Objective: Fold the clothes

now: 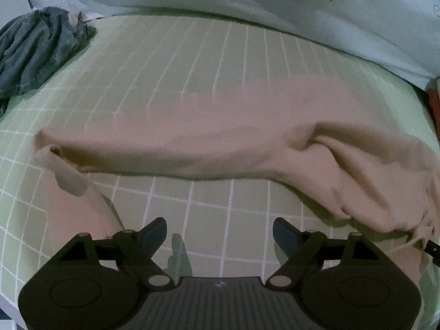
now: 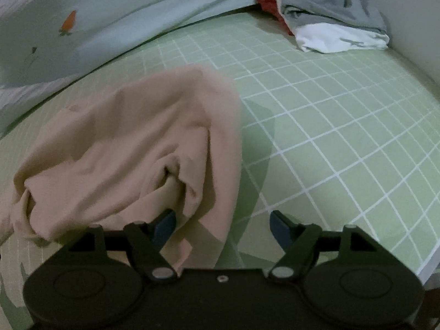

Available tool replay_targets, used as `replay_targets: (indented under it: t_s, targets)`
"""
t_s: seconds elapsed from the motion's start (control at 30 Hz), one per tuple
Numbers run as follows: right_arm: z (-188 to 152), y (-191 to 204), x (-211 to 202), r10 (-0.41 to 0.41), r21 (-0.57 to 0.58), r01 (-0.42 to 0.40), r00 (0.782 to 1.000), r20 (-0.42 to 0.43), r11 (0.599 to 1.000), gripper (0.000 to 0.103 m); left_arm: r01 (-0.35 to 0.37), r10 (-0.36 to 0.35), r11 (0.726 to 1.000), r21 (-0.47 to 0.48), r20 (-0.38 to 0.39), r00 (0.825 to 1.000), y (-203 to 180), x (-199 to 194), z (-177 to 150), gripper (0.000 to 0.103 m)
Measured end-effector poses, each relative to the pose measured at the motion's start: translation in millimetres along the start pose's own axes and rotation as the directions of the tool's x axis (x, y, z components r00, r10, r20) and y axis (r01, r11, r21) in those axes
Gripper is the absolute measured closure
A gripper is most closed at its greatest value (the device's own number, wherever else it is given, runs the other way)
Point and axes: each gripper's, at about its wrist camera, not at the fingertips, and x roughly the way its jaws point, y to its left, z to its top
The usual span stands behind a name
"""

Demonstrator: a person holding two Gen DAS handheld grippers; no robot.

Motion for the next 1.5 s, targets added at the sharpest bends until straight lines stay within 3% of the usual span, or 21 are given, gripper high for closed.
replay_targets:
  t_s: [0.37, 0.47, 0.53, 0.63, 0.7, 0.8, 0.93, 1.03, 1.1, 1.27, 1.33, 1.37, 1.4, 1.5]
  targets:
    - [-18, 16, -5, 0.002, -0.078, -0.002, 1.000, 0.004, 0.997, 0.017, -0.009, 0.009, 0.998, 0.059, -0.008, 1.000, -1, -9, -17, 0.018]
    - [-21, 19, -5, -0.002, -0.103, 0.003, 1.000, 0.015, 0.995, 0.017, -0.015, 0.015, 0.999, 0.048, -0.012, 1.000, 2, -10, -20, 0.018]
    - [-21, 20, -6, 0.012, -0.114, -0.010, 1.000, 0.019, 0.993, 0.022, -0.017, 0.017, 0.999, 0.037, -0.009, 1.000, 2, -10, -20, 0.018]
    - [-20, 22, -10, 0.031, -0.166, -0.027, 0.999, 0.019, 0.986, 0.054, -0.016, 0.017, 0.999, 0.030, -0.004, 1.000, -2, -9, -19, 0.018]
    - [-18, 22, -12, 0.068, -0.198, -0.067, 0.998, 0.001, 0.978, 0.093, -0.009, 0.009, 1.000, 0.025, -0.003, 1.000, -8, -7, -18, 0.018]
    - [-10, 14, -11, 0.083, -0.210, -0.085, 0.996, -0.018, 0.974, 0.098, 0.007, -0.007, 1.000, 0.024, 0.004, 1.000, -23, -4, -15, 0.018]
    - [12, -10, -16, 0.053, -0.226, -0.049, 0.999, 0.013, 0.973, 0.099, 0.024, -0.024, 1.000, 0.003, 0.019, 1.000, -45, 2, -11, 0.017]
    - [37, -30, -25, 0.001, -0.259, 0.025, 0.995, 0.103, 0.966, 0.099, 0.035, -0.034, 0.999, -0.029, 0.026, 0.999, -59, 10, -7, 0.017]
    - [58, -40, -29, -0.030, -0.300, 0.084, 0.983, 0.179, 0.950, 0.099, 0.037, -0.035, 0.998, -0.060, 0.033, 0.999, -66, 14, -4, 0.017]
    - [115, -51, -28, -0.067, -0.370, 0.208, 0.931, 0.359, 0.905, 0.097, 0.031, -0.026, 0.995, -0.097, 0.055, 0.998, -79, 19, 2, 0.017]
    - [130, -51, -22, -0.115, -0.335, 0.260, 0.911, 0.396, 0.906, 0.088, 0.024, -0.018, 0.995, -0.098, 0.058, 0.998, -81, 19, 3, 0.017]
    - [137, -51, -18, -0.142, -0.314, 0.284, 0.903, 0.406, 0.906, 0.078, 0.021, -0.016, 0.995, -0.099, 0.058, 0.998, -80, 19, 3, 0.017]
    - [140, -48, -14, -0.155, -0.297, 0.285, 0.906, 0.394, 0.911, 0.064, 0.019, -0.014, 0.995, -0.099, 0.057, 0.998, -79, 19, 4, 0.017]
    - [129, -40, -5, -0.120, -0.227, 0.200, 0.939, 0.323, 0.953, 0.047, 0.017, -0.012, 0.996, -0.085, 0.055, 0.998, -78, 19, 7, 0.017]
